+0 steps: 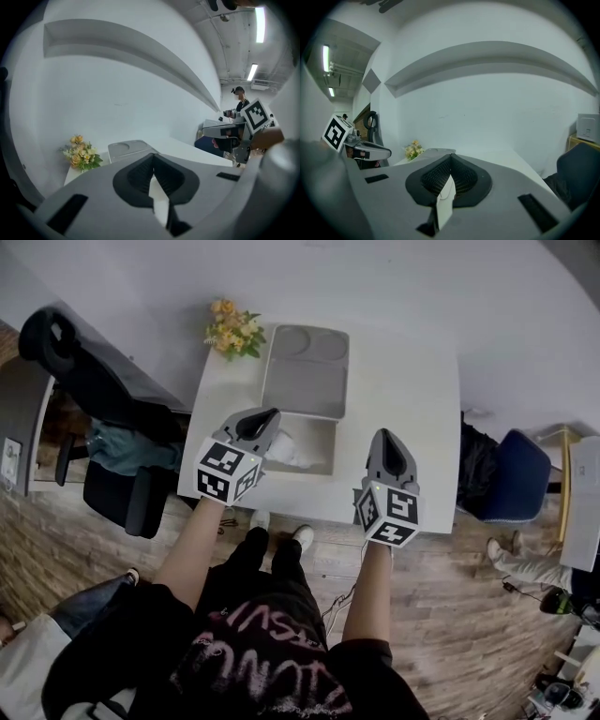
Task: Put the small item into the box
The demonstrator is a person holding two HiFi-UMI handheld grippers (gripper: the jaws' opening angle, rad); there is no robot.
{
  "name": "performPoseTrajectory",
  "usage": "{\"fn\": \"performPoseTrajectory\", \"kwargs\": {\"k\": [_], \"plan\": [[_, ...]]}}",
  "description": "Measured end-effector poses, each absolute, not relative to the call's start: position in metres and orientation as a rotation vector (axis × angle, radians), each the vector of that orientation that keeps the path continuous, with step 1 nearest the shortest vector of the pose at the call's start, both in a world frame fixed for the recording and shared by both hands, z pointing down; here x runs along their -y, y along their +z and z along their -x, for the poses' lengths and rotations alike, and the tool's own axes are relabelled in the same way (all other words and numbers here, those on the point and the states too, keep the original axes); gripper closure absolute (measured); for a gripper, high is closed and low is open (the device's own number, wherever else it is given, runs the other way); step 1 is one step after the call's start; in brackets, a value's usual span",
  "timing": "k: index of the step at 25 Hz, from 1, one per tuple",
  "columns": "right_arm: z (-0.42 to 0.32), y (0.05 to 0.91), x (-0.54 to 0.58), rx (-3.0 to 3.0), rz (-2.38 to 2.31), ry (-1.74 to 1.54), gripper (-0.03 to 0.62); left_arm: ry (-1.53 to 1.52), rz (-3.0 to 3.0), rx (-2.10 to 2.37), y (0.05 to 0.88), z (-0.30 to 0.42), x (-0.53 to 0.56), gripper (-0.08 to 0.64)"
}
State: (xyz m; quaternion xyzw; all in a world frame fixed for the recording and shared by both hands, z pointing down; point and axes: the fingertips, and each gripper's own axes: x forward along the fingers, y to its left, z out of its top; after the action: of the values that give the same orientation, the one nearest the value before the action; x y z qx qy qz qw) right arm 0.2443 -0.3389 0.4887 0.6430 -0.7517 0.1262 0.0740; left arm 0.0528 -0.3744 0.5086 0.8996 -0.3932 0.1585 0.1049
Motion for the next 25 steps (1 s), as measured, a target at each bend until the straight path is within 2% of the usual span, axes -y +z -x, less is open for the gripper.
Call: {"fn": "performPoseTrajectory", "kwargs": {"k": [25], "plan": [[-0.238,0.378,0.316,2.338,-1.99,0.095,0.581,0.122,-2.815,1.343,0.352,-0.036,0.367,0.558]]}}
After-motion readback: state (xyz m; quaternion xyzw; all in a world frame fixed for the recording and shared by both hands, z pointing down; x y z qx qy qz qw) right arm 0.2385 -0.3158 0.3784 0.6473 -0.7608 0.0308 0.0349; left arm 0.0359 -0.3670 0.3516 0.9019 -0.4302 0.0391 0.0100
